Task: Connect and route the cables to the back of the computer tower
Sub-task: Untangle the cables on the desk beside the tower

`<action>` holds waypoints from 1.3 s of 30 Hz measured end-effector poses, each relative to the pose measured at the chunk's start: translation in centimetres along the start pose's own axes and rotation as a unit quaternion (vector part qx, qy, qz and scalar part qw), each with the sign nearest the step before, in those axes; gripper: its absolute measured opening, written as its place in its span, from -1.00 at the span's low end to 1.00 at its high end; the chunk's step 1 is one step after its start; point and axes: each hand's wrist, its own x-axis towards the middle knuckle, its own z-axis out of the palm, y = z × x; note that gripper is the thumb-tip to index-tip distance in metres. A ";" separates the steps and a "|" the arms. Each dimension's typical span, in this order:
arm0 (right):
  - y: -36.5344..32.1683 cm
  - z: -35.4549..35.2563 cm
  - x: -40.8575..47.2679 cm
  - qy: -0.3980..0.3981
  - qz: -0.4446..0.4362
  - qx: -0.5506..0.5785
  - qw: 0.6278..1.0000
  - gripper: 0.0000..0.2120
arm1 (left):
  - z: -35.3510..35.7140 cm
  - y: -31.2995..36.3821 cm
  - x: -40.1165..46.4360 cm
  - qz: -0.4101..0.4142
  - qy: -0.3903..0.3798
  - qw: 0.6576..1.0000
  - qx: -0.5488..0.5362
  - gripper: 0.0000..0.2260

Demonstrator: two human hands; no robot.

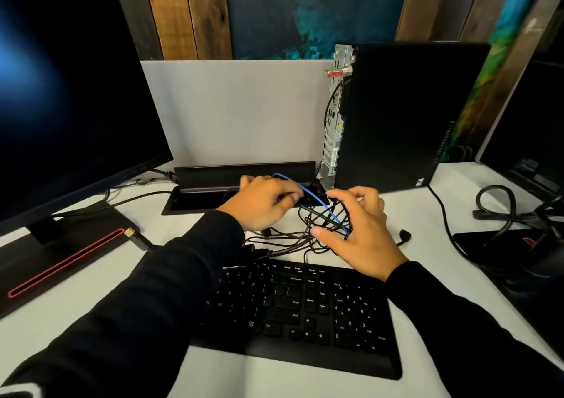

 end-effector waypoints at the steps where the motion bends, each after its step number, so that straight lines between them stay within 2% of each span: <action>1: -0.2 0.2 -0.1 -0.012 -0.016 -0.035 0.999 -0.36 | -0.1 0.9 0.2 0.021 -0.034 0.999 -0.017 -0.81; 2: -0.4 0.4 -0.1 -0.016 -0.030 -0.059 0.998 -0.37 | -0.1 1.4 0.4 0.041 -0.055 0.997 -0.036 -0.83; 4: -0.6 0.3 0.2 0.003 -0.037 -0.072 0.997 -0.58 | 0.2 1.7 0.4 0.067 -0.065 0.994 -0.054 -0.81; 6: -0.5 -0.3 0.7 0.032 -0.016 -0.071 0.997 -0.83 | 0.3 1.2 0.3 0.054 -0.056 0.996 -0.051 -0.79; 7: -0.1 -0.6 0.8 0.030 0.002 -0.070 0.997 -0.88 | 0.2 0.8 0.4 0.040 -0.041 0.997 -0.049 -0.76; 10: 1.1 -1.3 0.9 -0.025 0.047 -0.030 0.998 -0.82 | -0.6 -1.2 -0.2 -0.027 0.019 0.998 -0.053 -0.60; 15: 1.7 -2.5 0.2 -0.033 0.088 0.012 0.996 -0.84 | -1.5 -4.1 -1.1 -0.105 0.096 0.984 -0.107 -0.59; 19: 1.5 -2.4 0.1 -0.041 0.091 0.016 0.995 -0.84 | -1.6 -4.1 -1.8 -0.123 0.103 0.979 -0.122 -0.57; 22: 2.1 -2.2 0.1 -0.042 0.089 0.035 0.995 -0.80 | -1.8 -3.3 -2.0 -0.139 0.099 0.983 -0.074 -0.46; 24: 2.5 -2.1 0.3 -0.041 0.082 0.064 0.994 -0.77 | -2.0 -2.7 -2.0 -0.120 0.066 0.991 -0.002 -0.49; 27: 2.3 -2.0 0.6 -0.058 0.051 0.070 0.995 -0.75 | -1.3 0.2 -1.6 -0.012 0.002 0.999 0.036 -0.60; 30: 2.3 -1.8 0.7 -0.077 0.031 0.057 0.995 -0.77 | 0.3 3.6 -1.2 0.100 -0.032 0.994 0.030 -0.68; 32: 3.0 -1.8 0.6 -0.069 0.033 0.065 0.995 -0.77 | 0.6 3.6 -0.4 0.111 -0.019 0.993 0.019 -0.77; 34: 3.9 -1.9 0.5 -0.065 0.031 0.057 0.996 -0.78 | 0.5 2.5 0.0 0.078 0.012 0.997 -0.005 -0.76; 36: 4.4 -2.1 0.5 -0.068 0.029 0.030 0.997 -0.78 | 0.0 1.7 -0.1 0.028 0.064 0.997 -0.044 -0.66; 39: 5.4 -1.9 0.6 -0.069 0.046 0.026 0.996 -0.81 | -1.6 0.8 -0.5 -0.063 0.156 0.976 -0.135 -0.52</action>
